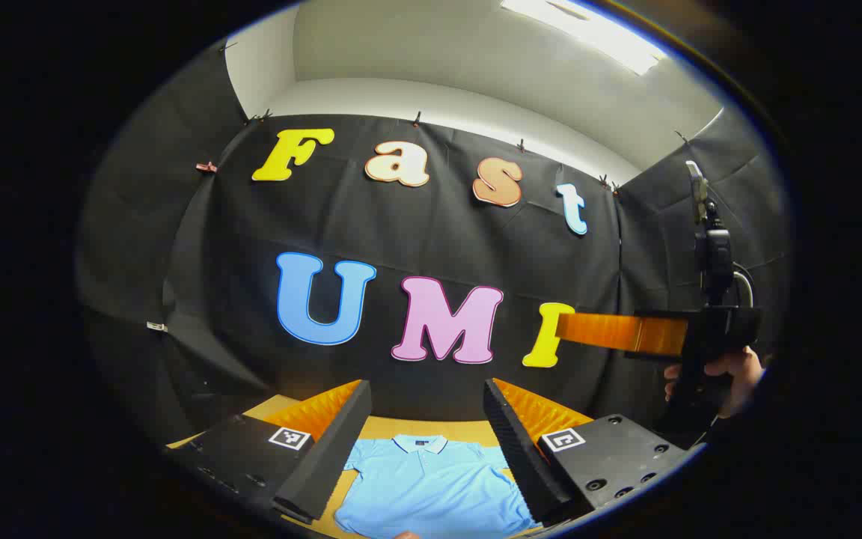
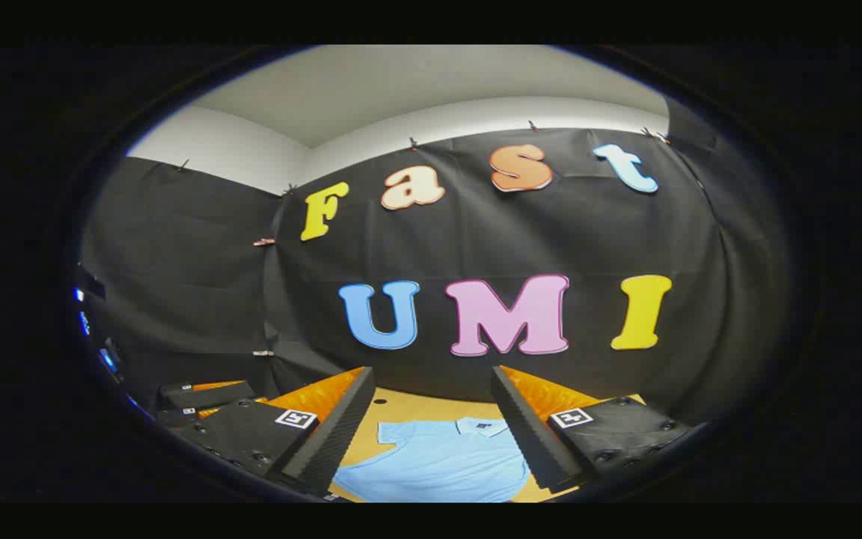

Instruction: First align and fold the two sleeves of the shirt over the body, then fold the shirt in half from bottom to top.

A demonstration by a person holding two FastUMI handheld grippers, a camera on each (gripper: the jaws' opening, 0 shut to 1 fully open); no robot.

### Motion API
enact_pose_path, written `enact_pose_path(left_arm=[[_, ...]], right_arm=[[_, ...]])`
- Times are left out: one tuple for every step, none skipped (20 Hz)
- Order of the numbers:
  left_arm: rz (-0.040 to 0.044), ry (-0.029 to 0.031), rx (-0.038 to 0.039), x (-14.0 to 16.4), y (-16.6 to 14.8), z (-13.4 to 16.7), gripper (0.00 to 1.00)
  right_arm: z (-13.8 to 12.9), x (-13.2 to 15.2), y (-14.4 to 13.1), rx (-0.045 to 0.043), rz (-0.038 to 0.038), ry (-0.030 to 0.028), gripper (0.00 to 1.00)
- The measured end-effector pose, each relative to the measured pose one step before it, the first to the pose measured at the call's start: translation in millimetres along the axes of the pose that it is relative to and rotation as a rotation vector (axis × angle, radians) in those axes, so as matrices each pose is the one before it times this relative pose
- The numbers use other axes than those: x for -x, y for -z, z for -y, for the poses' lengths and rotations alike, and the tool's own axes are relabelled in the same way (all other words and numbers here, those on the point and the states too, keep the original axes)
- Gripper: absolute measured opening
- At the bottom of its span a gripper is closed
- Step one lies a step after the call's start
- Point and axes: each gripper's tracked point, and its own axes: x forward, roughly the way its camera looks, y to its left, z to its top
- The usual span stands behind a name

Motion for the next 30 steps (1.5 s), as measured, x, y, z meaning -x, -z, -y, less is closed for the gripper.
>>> enact_pose_path(left_arm=[[-0.00217, 0.00003, 0.00756, -0.62, 1.75, 0.61, 0.96], [-0.00171, 0.00136, 0.01211, 0.37, 0.64, 0.95, 0.96], [-0.00369, 0.00377, 0.01192, 1.42, 2.12, 0.97, 0.96], [-0.0044, 0.00055, 0.00877, -0.06, -0.14, 0.18, 0.96], [-0.00336, 0.00113, 0.00489, 0.86, 1.44, 0.34, 0.96], [0.0005, 0.00032, 0.00173, 0.47, -1.71, 0.8, 0.96], [0.002, 0.00181, 0.00028, -0.32, -0.18, 1.06, 0.96], [0.00099, 0.00077, 0.00037, 1.16, -2.11, 0.22, 0.96], [-0.00336, 0.00013, -0.00084, 1.52, 1.3, 0.24, 0.96], [-0.00115, -0.00187, -0.00186, 2.41, -1.03, 0.47, 0.96], [0.00253, -0.00272, -0.00142, 2.46, -0.76, -1.27, 0.96], [0.00474, -0.00141, -0.00056, 1.72, -2.6, 0.2, 0.96], [0.00274, -0.00176, -0.00135, 0.75, -0.68, 0.84, 0.96], [-0.00071, -0.00265, -0.00274, 1.18, -0.88, 0.03, 0.96], [-0.00199, -0.00332, -0.00407, 1.89, 1.89, -0.2, 0.96], [0.00048, -0.0014, -0.00369, 0.8, -1.21, -0.39, 0.96], [0.00382, -0.00278, -0.00127, 0.96, -1.77, -0.33, 0.96], [0.00633, -0.00245, 0.00319, -0.75, -3.22, 0.53, 0.96], [0.00418, 0.0003, 0.00734, -1.36, -1.22, 1.58, 0.96], [0.00625, 0.00549, 0.01181, -1.35, -2.68, 2.25, 0.96], [-0.0015, 0.00406, 0.01142, -4.72, 0.93, 3.76, 0.96], [-0.01496, 0.00423, 0.00557, -5.0, 2.16, 1.85, 0.96], [-0.00927, -0.00248, -0.00187, -3.44, 0.46, -0.27, 0.96], [-0.00069, -0.01045, -0.00703, -4.21, -4.67, -1.32, 0.96], [0.00077, -0.00298, -0.005, -3.45, -3.57, -0.21, 0.96], [0.00884, 0.00557, 0.00008, -2.12, -5.82, 2.97, 0.96], [0.01165, 0.01055, 0.00166, -2.67, -4.37, 4.7, 0.96], [0.00839, 0.00872, -0.00106, -0.76, -3.34, 2.9, 0.96], [0.0025, 0.00594, -0.00403, -0.89, 0.55, 0.96, 0.96], [-0.00111, 0.00599, -0.00353, -0.66, -0.88, 1.79, 0.96]], right_arm=[[1.89, 0.46, -1.87, 0.03212, 0.00162, 0.00912, 0.97], [0.8, -0.84, 0.95, 0.02468, -0.00538, 0.00522, 0.97], [-0.88, -0.01, 4.78, 0.01238, -0.01851, 0.00338, 0.99], [0.25, 0.07, 3.89, 0.0062, -0.01548, 0.00993, 0.97], [2.1, -0.71, 3.01, -0.00136, -0.00653, 0.00612, 0.97], [-3.17, -0.29, 0.85, -0.0108, -0.00035, -0.01722, 0.95], [-0.6, -0.7, 1.68, -0.03182, 0.00253, -0.01462, 0.95], [0.22, -1.05, -0.13, -0.04714, -0.00318, -0.01836, 0.95], [0.92, -1.74, 1.85, -0.0994, -0.02005, -0.00603, 0.95], [5.43, 1.93, -1.21, -0.09612, -0.00766, 0.00784, 0.97], [12.9, -0.93, -1.87, -0.06983, -0.00171, 0.03915, 0.97], [14.27, 0.5, -3.24, -0.02169, -0.00339, 0.04219, 0.97], [17.83, -1.15, -5.37, 0.00111, 0.00372, 0.04719, 0.97], [13.97, -2.98, -5.45, 0.00587, 0.00721, 0.02374, 0.97], [5.31, -0.48, -6.4, -0.0014, 0.00447, -0.00108, 0.97], [-1.89, 1.23, -3.48, -0.00071, -0.00762, -0.01101, 0.97], [0.96, 0.27, -5.16, 0.01722, -0.00585, -0.00433, 0.97], [5.35, 0.16, -6.54, 0.03998, -0.0023, 0.00133, 0.98], [3.28, -0.54, -6.35, 0.0512, -0.00355, 0.00208, 0.98], [-3.86, -1.67, -4.83, 0.04316, -0.01069, -0.00798, 0.97], [-6.72, -2.13, -5.98, 0.02834, -0.00853, -0.0226, 0.98], [-9.57, -1.6, -7.61, 0.02648, 0.00081, -0.02694, 0.97], [-4.81, -1.48, -5.92, 0.02471, 0.00257, -0.01495, 0.97], [-0.87, -0.27, -1.17, 0.01713, -0.00791, -0.00379, 0.97], [-1.32, -1.03, -0.74, 0.0027, -0.00666, 0.00445, 0.97], [-4.1, -1.64, -0.37, -0.01414, -0.00369, -0.0037, 0.97], [-4.51, -2.24, 0.39, -0.0165, -0.00409, -0.00823, 0.97], [1.71, -2.2, 0.5, -0.00357, -0.00671, 0.00284, 0.97], [5.79, -2.09, 1.24, 0.00983, -0.00435, 0.01664, 0.97], [3.53, -0.88, -0.34, 0.00251, 0.00111, 0.01002, 0.97]])
